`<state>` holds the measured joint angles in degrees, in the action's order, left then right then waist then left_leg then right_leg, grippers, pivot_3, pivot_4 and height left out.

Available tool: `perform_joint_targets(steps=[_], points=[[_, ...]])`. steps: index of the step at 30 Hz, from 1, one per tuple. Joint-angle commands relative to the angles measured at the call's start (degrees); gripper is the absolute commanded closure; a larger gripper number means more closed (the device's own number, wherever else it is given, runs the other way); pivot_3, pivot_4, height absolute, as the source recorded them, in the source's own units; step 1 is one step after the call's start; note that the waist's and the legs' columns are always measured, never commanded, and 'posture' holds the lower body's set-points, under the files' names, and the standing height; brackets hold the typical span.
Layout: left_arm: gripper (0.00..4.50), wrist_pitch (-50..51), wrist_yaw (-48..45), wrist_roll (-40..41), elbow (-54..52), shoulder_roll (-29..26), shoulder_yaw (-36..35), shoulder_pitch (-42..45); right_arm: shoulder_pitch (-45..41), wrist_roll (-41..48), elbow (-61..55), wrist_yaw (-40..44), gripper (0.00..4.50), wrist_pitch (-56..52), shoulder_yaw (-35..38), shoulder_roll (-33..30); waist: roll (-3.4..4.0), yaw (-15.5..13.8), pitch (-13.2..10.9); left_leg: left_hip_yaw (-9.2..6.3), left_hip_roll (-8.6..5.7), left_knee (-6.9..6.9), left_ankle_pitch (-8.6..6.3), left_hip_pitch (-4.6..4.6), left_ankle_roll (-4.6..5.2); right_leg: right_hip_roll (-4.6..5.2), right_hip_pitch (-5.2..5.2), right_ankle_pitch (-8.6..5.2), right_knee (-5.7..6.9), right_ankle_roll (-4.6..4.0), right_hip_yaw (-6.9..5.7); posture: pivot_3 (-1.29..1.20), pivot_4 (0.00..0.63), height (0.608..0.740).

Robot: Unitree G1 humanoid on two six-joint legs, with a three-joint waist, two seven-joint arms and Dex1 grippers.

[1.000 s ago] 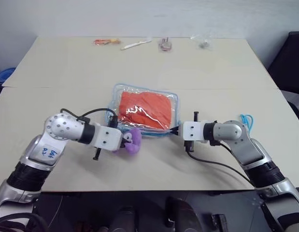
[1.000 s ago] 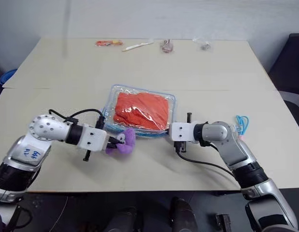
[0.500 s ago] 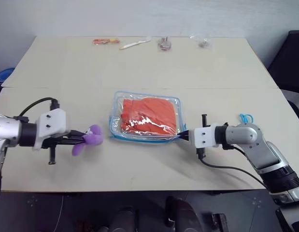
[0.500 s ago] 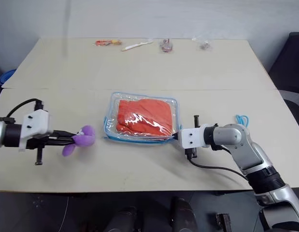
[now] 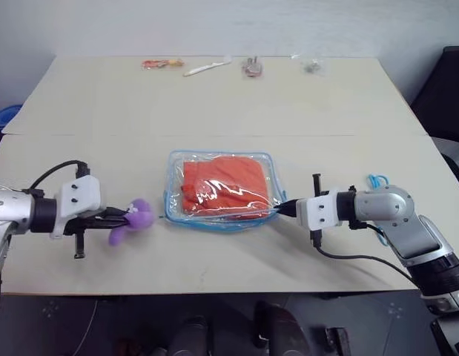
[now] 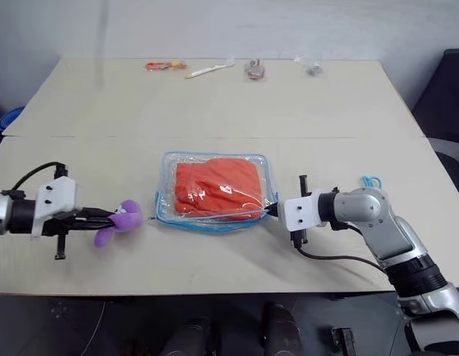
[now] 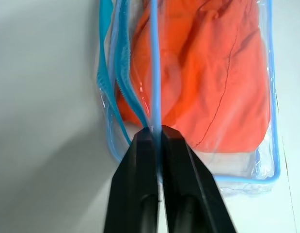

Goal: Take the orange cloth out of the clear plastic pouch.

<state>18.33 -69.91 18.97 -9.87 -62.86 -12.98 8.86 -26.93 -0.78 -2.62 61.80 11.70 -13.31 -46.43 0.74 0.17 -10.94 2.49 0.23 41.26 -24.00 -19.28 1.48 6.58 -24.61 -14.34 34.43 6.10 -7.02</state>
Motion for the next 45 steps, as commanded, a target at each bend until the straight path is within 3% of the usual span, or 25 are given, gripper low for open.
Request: perform_joint_targets(steps=[1,9,10,13,17,20,24,28,35,45], points=[[3.07,2.6,-0.1,2.7,-2.6,-0.3,-1.2,0.5,1.1,1.7,-3.7,0.4,3.09,-2.2,1.7,-0.5,0.0,0.0,0.0,-0.01,0.0,0.0,0.0,0.0,0.0,0.0,0.01,0.0,0.0,0.0,0.0,0.0,0.15,0.74],[0.44,3.6,-1.7,4.8,-2.9,-1.5,-3.6,-1.0,4.1,2.8,-8.2,0.6,0.17,-5.4,3.2,-1.8,0.0,0.0,0.0,0.0,-0.01,0.0,0.0,0.01,0.0,0.01,0.0,0.0,0.0,0.0,0.01,0.0,0.15,0.74],[0.14,3.6,-2.0,4.9,-2.9,-1.7,-3.9,-1.3,4.3,2.8,-8.6,0.5,0.0,-5.5,3.4,-1.9,0.0,0.0,0.0,0.0,-0.02,0.0,0.0,0.01,0.0,0.02,0.0,0.0,0.0,0.0,0.02,0.0,0.15,0.74],[0.02,4.4,-3.3,5.6,-3.3,-2.9,-5.9,-2.4,5.7,4.9,-12.1,-0.5,0.0,-9.4,5.5,-1.9,0.0,0.0,0.0,0.0,0.0,0.0,0.0,0.01,0.0,0.01,0.0,0.0,0.0,0.0,0.01,0.0,0.15,0.74],[0.02,11.2,-4.4,12.5,-3.7,-5.0,-6.9,4.9,10.0,19.0,-23.4,-0.8,0.0,-25.7,12.2,-1.9,-0.01,-0.7,0.0,-0.07,0.01,0.03,0.0,-0.03,-0.01,0.01,0.01,0.0,0.0,0.0,-0.04,0.0,0.15,0.74],[0.02,9.9,-4.6,11.0,-5.2,-4.3,0.6,14.7,14.1,28.0,-31.4,-1.3,0.0,-35.6,17.0,-3.7,-0.01,-1.7,0.0,-0.15,-0.04,0.1,-0.01,-0.04,0.0,0.04,0.07,0.0,0.01,0.0,-0.05,0.0,0.15,0.74],[0.02,8.1,-2.7,4.9,-4.8,2.3,13.0,27.4,16.6,32.9,-36.9,-5.0,0.0,-42.2,20.1,-4.2,-0.01,-1.9,0.0,-0.11,-0.41,0.11,-0.02,0.06,0.05,0.09,0.18,0.02,0.03,0.03,0.03,0.0,0.15,0.74],[0.02,-3.8,-1.5,-10.1,-2.3,7.7,25.5,33.7,17.2,32.6,-39.2,-8.7,0.0,-44.4,20.8,-3.9,-0.04,-1.4,0.0,-0.01,-0.43,0.11,-0.02,0.06,0.04,0.0,0.14,0.03,0.06,0.04,0.06,0.0,0.15,0.74],[0.02,-16.1,-1.0,-19.9,0.7,9.3,30.1,32.7,20.7,33.0,-42.7,-13.7,0.0,-46.3,22.7,-3.1,-0.05,-1.5,0.0,0.56,-0.34,0.0,-0.02,0.03,0.03,-0.06,-0.05,0.01,0.04,0.02,0.15,0.0,0.15,0.74],[0.02,-17.1,2.7,-24.5,-2.8,11.3,29.4,26.2,25.3,35.4,-46.6,-17.8,0.0,-46.8,24.8,-2.2,-0.07,-1.7,0.0,0.35,-0.35,0.1,-0.02,0.02,0.05,-0.02,0.03,0.03,0.05,0.04,0.16,0.0,0.15,0.74]])
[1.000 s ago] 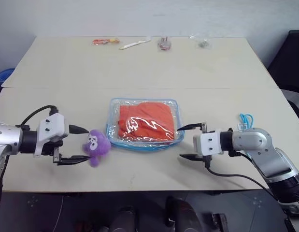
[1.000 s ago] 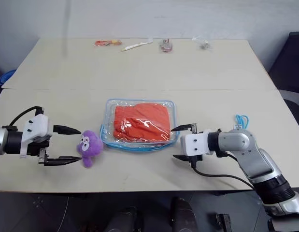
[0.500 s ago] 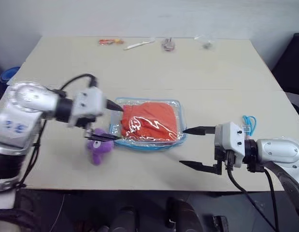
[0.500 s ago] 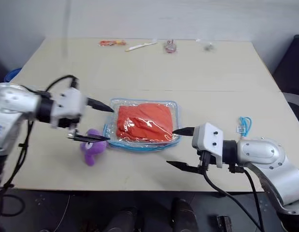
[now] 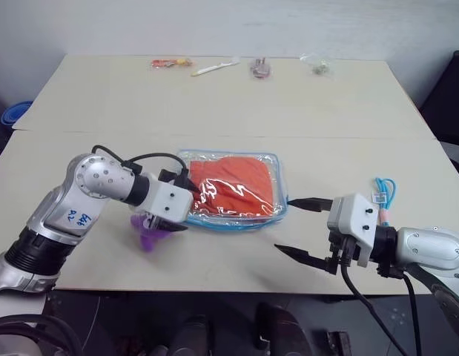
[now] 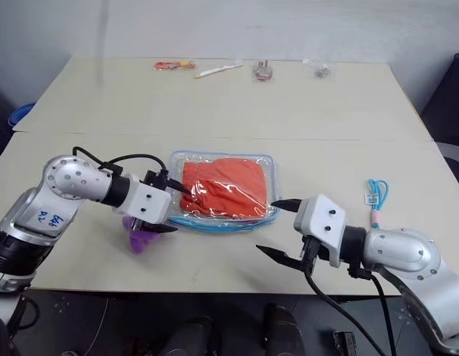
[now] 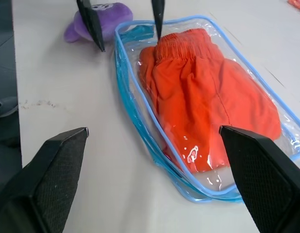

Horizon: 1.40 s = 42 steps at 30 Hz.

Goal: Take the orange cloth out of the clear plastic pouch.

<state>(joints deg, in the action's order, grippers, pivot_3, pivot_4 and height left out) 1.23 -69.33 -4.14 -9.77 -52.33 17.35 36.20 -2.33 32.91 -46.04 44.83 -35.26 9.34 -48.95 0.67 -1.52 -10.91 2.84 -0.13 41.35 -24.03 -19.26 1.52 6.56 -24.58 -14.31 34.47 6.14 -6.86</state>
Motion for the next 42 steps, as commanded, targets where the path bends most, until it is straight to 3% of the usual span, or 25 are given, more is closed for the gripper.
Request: perform_joint_targets(steps=[1,15,25,29,40,42], points=[[0.02,0.1,3.0,-2.3,-3.0,1.2,-0.8,-1.7,1.0,1.9,-3.5,-1.0,0.0,0.1,2.3,0.3,0.0,0.0,0.0,-0.03,0.0,0.0,0.0,0.01,0.0,0.0,0.0,0.0,0.0,0.0,0.01,0.0,0.15,0.74],[0.02,-0.9,14.8,-10.2,-1.5,7.6,-2.4,-2.2,0.3,2.3,-3.4,-1.9,0.0,0.1,1.5,-1.0,-0.01,0.0,0.0,-0.27,-0.01,0.02,-0.01,0.03,0.02,0.01,0.02,0.01,0.03,0.02,0.03,0.0,0.15,0.74],[0.02,-4.1,14.6,-10.7,-0.1,6.6,-2.3,-3.4,-1.7,2.8,-3.2,-2.4,0.0,-1.3,0.9,-1.0,-0.01,0.0,0.0,-0.3,-0.01,0.02,-0.01,0.02,0.02,0.02,0.01,0.01,0.03,0.02,0.01,0.0,0.15,0.74],[0.87,-3.8,14.7,-10.4,-0.1,6.5,-2.9,-3.5,-1.7,2.7,-3.2,-2.5,0.0,-1.6,0.9,-1.1,0.0,0.0,0.0,-0.3,-0.01,0.03,-0.01,0.02,0.03,0.02,0.01,0.01,0.03,0.02,0.01,0.0,0.15,0.74],[4.47,-1.7,13.5,-8.4,0.1,7.1,-3.9,-3.5,-2.4,2.2,-3.3,-2.9,0.0,-2.1,0.1,-0.8,0.0,0.0,0.0,-0.3,-0.01,0.03,-0.01,0.02,0.03,0.02,0.02,0.01,0.03,0.02,0.0,0.0,0.15,0.74],[4.47,1.4,12.6,-6.6,-1.0,7.4,-4.4,-3.7,-2.1,1.6,-3.3,-2.9,0.0,-1.9,-0.3,-0.9,0.0,0.0,0.0,-0.29,-0.01,0.03,-0.01,0.02,0.03,0.02,0.02,0.01,0.03,0.02,0.0,0.0,0.15,0.74]])
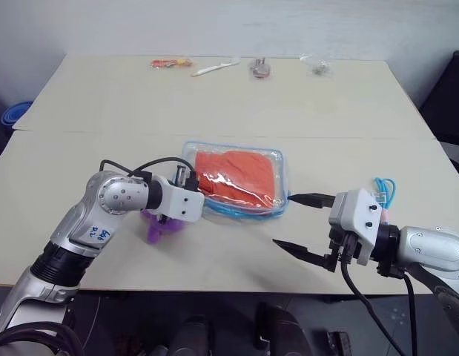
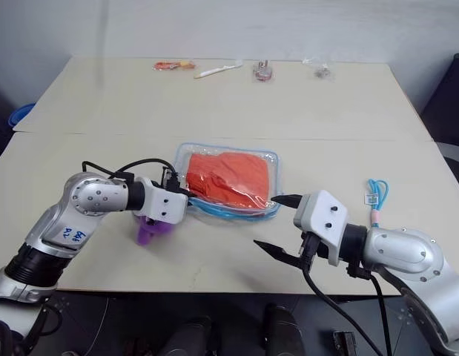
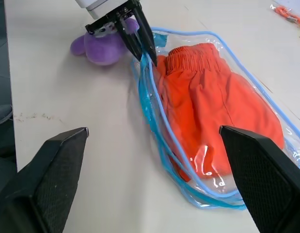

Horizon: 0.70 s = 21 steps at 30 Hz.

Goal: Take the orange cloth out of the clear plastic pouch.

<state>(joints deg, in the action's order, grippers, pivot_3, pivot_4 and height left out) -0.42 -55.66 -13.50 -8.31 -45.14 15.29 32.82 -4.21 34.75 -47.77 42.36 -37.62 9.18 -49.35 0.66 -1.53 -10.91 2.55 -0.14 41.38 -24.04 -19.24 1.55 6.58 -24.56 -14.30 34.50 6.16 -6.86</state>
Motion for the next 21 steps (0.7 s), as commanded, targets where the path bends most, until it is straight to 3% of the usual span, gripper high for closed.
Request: perform_joint_targets(steps=[1,6,13,16,21], points=[[4.47,4.9,-1.4,3.9,-3.0,0.6,-2.8,-0.4,-0.1,-0.9,-1.6,-0.3,0.0,0.7,-0.5,-0.8,0.0,0.0,0.0,0.0,0.0,0.0,0.0,0.0,0.0,0.0,0.0,0.0,0.0,0.0,0.0,0.0,0.15,0.74],[4.47,13.2,-3.3,9.5,-4.8,1.7,-5.1,1.3,1.0,-5.5,-1.1,0.9,0.0,3.2,-3.5,-2.1,0.0,0.0,0.0,-0.02,0.0,0.02,0.0,-0.02,0.0,0.0,0.0,0.0,0.0,0.0,0.0,0.0,0.15,0.74],[4.47,15.0,-1.6,10.5,-4.4,3.1,-5.8,3.5,-0.8,-15.7,2.2,-1.0,0.0,8.0,-11.2,-0.7,-0.01,0.0,0.0,-0.02,-0.02,0.03,0.0,-0.01,0.0,0.01,0.01,0.0,0.01,0.0,0.0,0.0,0.15,0.74],[4.5,15.5,-0.9,10.1,-4.7,3.2,-5.9,3.8,-3.4,-19.7,4.0,-2.5,0.51,9.3,-15.3,1.5,-0.01,0.2,0.0,-0.02,-0.01,0.03,0.0,-0.01,0.0,0.0,0.0,0.0,0.01,0.0,0.0,0.0,0.15,0.74],[4.5,15.9,-1.1,10.1,-5.1,3.0,-5.4,4.0,-8.2,-27.7,8.1,-5.8,2.23,11.7,-22.5,6.5,-0.01,0.2,0.0,-0.01,0.0,0.03,0.0,-0.01,-0.01,-0.01,0.0,0.0,0.01,0.0,-0.01,0.0,0.15,0.74]])
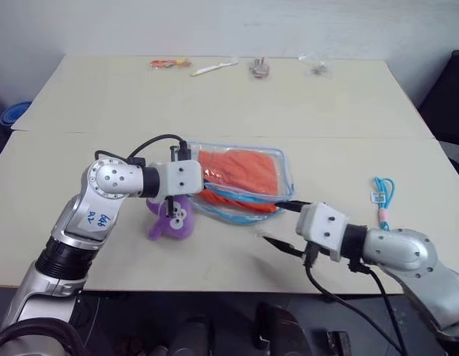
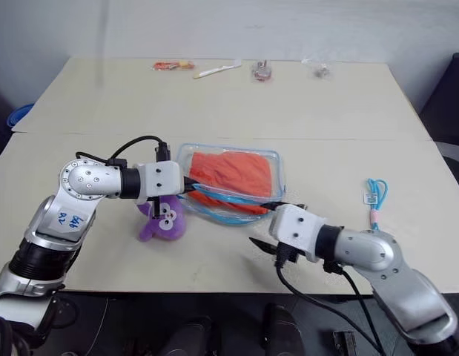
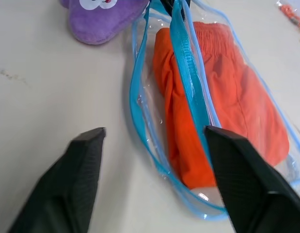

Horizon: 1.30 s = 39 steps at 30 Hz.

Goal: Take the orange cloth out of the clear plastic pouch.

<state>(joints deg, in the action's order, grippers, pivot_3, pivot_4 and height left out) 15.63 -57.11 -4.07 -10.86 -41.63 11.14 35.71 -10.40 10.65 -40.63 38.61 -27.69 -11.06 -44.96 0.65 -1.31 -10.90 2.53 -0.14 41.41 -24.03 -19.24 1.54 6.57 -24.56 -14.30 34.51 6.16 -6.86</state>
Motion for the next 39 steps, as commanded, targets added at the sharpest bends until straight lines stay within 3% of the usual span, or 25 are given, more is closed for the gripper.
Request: perform_joint_targets(steps=[1,5,13,16,23,39], points=[[4.5,-0.2,0.0,0.8,-2.7,-0.7,-1.2,1.0,-3.4,-5.7,2.3,-2.9,2.6,2.4,-3.9,3.4,0.0,0.0,0.0,0.0,0.0,0.01,0.0,0.0,0.0,0.0,0.0,0.0,0.0,0.0,0.0,0.0,0.15,0.74],[4.5,-0.5,-0.8,1.1,-3.2,-1.0,-0.9,0.7,-6.3,-11.8,6.6,-5.6,3.93,3.1,-8.3,7.5,0.0,0.0,0.0,-0.01,0.0,0.01,0.0,-0.01,0.0,0.0,0.0,0.0,0.01,0.0,-0.02,0.0,0.15,0.74],[4.5,-2.8,-2.3,0.9,-2.3,-2.2,-0.5,0.7,-6.4,-20.1,11.8,-7.0,3.93,6.3,-13.0,11.4,0.01,0.1,0.0,-0.01,0.01,-0.01,0.0,-0.02,-0.01,-0.01,-0.01,0.0,0.0,0.0,-0.03,0.0,0.15,0.74],[4.5,-2.7,-2.6,1.0,-2.4,-2.2,-0.4,0.6,-6.2,-21.8,12.4,-7.4,3.41,7.1,-13.1,12.4,0.01,0.1,0.0,0.0,0.02,-0.01,0.0,-0.02,-0.01,-0.01,-0.01,0.0,0.0,0.0,-0.03,0.0,0.15,0.74],[4.5,-2.6,-2.6,1.0,-2.6,-2.0,-0.4,0.7,-6.4,-26.9,14.1,-8.1,1.09,9.2,-14.4,14.4,0.01,0.2,0.0,-0.01,0.02,-0.01,0.01,-0.02,-0.02,-0.02,-0.01,0.0,0.0,0.0,-0.03,0.0,0.15,0.74],[4.5,-0.2,-2.5,1.6,-4.3,-0.3,0.0,1.5,-15.5,-39.7,31.7,-12.6,1.09,15.6,-17.6,20.6,0.01,0.8,0.0,-0.01,0.02,-0.01,0.01,-0.01,-0.03,-0.01,0.0,0.0,0.0,0.0,-0.02,0.0,0.15,0.74]])
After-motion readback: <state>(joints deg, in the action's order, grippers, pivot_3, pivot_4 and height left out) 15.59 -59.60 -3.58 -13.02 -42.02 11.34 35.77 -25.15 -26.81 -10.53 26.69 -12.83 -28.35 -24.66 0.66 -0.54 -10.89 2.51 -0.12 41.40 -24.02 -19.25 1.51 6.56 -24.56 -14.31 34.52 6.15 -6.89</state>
